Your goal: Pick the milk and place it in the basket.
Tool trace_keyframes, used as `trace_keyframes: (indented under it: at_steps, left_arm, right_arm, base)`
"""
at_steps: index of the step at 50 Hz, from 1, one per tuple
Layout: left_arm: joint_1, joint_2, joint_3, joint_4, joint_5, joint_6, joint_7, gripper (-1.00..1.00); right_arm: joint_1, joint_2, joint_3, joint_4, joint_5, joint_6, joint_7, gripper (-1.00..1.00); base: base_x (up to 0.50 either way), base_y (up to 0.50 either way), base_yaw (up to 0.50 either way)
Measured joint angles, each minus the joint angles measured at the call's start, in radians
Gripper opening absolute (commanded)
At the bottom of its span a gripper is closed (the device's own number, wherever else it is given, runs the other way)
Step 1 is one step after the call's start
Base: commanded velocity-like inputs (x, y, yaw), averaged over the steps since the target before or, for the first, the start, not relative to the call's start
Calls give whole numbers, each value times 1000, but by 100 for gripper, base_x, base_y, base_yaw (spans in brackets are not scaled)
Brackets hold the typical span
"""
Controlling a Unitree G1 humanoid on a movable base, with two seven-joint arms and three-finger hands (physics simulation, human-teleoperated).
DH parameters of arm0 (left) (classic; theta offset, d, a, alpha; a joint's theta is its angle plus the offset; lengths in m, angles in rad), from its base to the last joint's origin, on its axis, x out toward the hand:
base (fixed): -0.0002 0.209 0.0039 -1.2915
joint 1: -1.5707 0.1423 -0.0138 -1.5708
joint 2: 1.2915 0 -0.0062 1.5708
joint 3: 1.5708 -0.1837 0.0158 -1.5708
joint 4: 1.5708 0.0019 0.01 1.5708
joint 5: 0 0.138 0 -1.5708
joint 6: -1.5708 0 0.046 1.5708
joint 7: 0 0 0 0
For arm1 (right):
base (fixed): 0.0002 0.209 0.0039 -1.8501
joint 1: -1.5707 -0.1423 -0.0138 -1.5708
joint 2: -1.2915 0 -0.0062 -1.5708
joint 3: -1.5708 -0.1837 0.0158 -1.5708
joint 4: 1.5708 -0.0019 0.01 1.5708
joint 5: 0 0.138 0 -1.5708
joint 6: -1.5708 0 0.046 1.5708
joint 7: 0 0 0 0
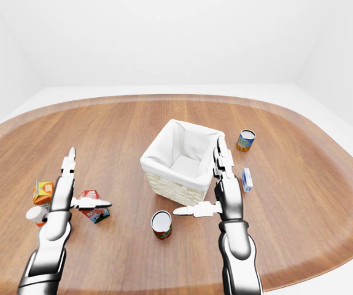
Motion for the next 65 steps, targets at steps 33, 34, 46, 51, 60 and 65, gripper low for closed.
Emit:
trace_keyframes:
  at_steps: [33,34,46,51,60,65]
  left_arm:
    - [-45,32,-5,175,31,0,67,100]
    - [-48,33,-5,181,32,0,69,100]
    - [-75,49,-7,248,35,0,93,100]
    - [-87,57,-9,286,38,0,107,100]
    - [-107,68,-15,348,43,0,130,100]
    - [-128,77,-20,407,46,0,151,100]
  right_arm:
    - [1,0,6,-1,-5,-1,-3,100]
    - [1,0,6,-2,-5,0,-3,100]
    - [2,0,8,-4,-5,0,-3,100]
    - [2,0,9,-4,-5,0,-3,100]
    - [0,0,9,-3,-6,0,-4,100]
    - [0,0,8,-2,-6,-1,-4,100]
  base:
    - [0,0,0]
    - [0,0,0]
    - [0,0,0]
    - [0,0,0]
    - [0,0,0]
    - [0,0,0]
